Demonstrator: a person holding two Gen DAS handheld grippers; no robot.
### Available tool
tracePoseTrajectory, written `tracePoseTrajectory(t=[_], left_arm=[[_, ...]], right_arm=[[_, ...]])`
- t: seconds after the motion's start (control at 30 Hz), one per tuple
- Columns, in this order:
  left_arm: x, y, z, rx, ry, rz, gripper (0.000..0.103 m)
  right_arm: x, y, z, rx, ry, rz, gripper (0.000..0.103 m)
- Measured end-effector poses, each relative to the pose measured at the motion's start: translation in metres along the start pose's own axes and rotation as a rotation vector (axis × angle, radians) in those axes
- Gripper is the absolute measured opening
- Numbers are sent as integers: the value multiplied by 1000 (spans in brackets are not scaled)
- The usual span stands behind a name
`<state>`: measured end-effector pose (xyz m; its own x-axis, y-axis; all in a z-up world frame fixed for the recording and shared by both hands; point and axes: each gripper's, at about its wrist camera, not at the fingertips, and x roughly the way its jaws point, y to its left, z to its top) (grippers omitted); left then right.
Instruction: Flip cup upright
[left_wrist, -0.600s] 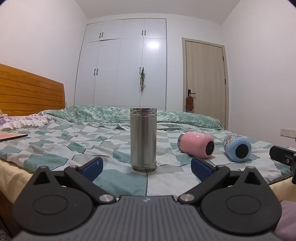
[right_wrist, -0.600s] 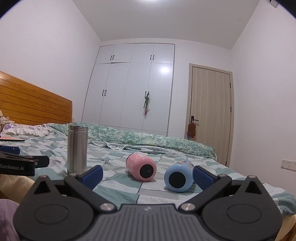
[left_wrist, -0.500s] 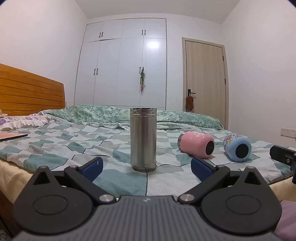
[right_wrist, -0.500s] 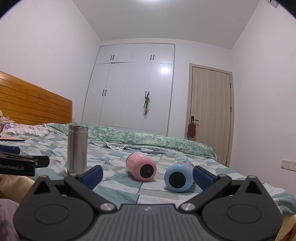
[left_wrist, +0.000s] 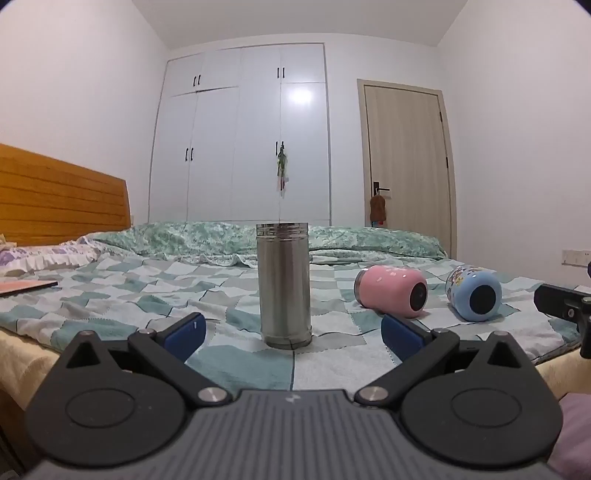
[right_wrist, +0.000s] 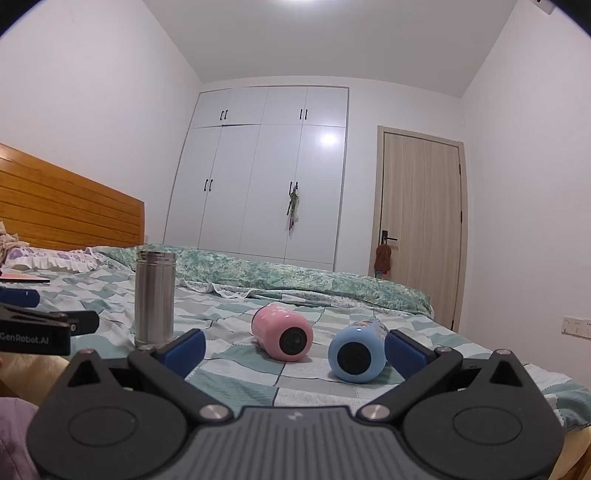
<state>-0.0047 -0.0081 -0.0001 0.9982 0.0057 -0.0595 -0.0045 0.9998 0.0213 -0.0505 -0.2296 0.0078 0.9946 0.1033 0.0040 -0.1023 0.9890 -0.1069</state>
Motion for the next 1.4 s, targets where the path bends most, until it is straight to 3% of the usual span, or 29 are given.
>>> tracePoseTrajectory(t=[1.4], left_arm=[[2,2,-1,-7,9,2,103]], right_arm=[[1,0,0,1,1,0,103]])
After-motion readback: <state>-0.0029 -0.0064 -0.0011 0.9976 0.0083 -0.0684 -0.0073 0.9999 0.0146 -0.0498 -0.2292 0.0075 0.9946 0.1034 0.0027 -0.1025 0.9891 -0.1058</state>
